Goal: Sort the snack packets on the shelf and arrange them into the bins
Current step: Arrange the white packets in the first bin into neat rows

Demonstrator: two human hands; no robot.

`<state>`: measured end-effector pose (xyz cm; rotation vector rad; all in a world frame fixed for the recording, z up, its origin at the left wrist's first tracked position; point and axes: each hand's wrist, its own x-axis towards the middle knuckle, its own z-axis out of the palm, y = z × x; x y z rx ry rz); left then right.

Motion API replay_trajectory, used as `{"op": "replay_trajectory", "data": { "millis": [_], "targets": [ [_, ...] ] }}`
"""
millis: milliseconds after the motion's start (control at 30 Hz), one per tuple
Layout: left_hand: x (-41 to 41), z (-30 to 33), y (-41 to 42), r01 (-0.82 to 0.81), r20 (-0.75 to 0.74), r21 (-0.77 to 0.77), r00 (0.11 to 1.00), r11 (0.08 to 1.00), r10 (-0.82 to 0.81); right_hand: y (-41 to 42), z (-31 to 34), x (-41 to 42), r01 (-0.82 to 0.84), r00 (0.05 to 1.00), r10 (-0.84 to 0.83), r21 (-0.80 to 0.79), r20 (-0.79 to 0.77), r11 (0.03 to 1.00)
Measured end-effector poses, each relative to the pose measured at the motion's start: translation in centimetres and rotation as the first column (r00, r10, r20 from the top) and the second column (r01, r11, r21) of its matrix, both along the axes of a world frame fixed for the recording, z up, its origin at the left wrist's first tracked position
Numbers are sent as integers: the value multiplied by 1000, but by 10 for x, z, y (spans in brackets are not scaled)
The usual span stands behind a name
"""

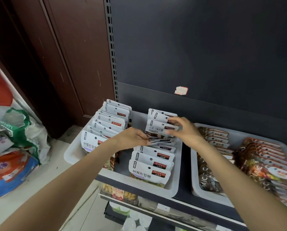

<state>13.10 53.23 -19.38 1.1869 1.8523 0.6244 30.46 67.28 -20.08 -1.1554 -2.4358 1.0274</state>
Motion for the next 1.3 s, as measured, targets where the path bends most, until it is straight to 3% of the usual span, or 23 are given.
{"op": "replay_trajectory", "data": {
  "millis": [133, 300, 400, 533, 767, 900, 1100, 1167, 1300],
  "targets": [
    [-1, 1, 3, -141, -56, 111, 987, 984, 148, -3, 4, 2, -73, 985, 78, -42, 152, 996],
    [1, -6, 4, -150, -108, 209, 979, 966, 175, 0, 7, -11, -26, 952, -81, 341, 296, 940],
    [0, -7, -4, -61, -135, 234, 986, 970, 94, 6, 3, -14, 47, 940, -194, 455, 281, 889],
    [-7, -7, -10, 31, -131, 188, 991, 982, -6, 12, -4, -16, 107, 945, -239, 483, 222, 869],
    [-13, 3, -5, 56, 12, 88, 998, 995, -57, 5, -1, -16, 10, 977, -119, 524, 175, 852],
    [-14, 1, 3, -67, 12, 161, 998, 985, 66, 6, -2, -17, -66, 973, -29, 393, 231, 917],
    [-6, -8, 21, -63, -362, 319, 914, 946, 183, 2, 0, -7, -19, 999, 1, 333, 54, 943],
    [-5, -12, 25, -76, -379, 320, 903, 944, 201, -1, 0, -4, -67, 997, 60, 211, 41, 975],
    [-2, -18, 28, -86, -311, 224, 938, 971, 155, 1, -3, -4, -49, 996, 37, 160, 77, 986]
  ]
}}
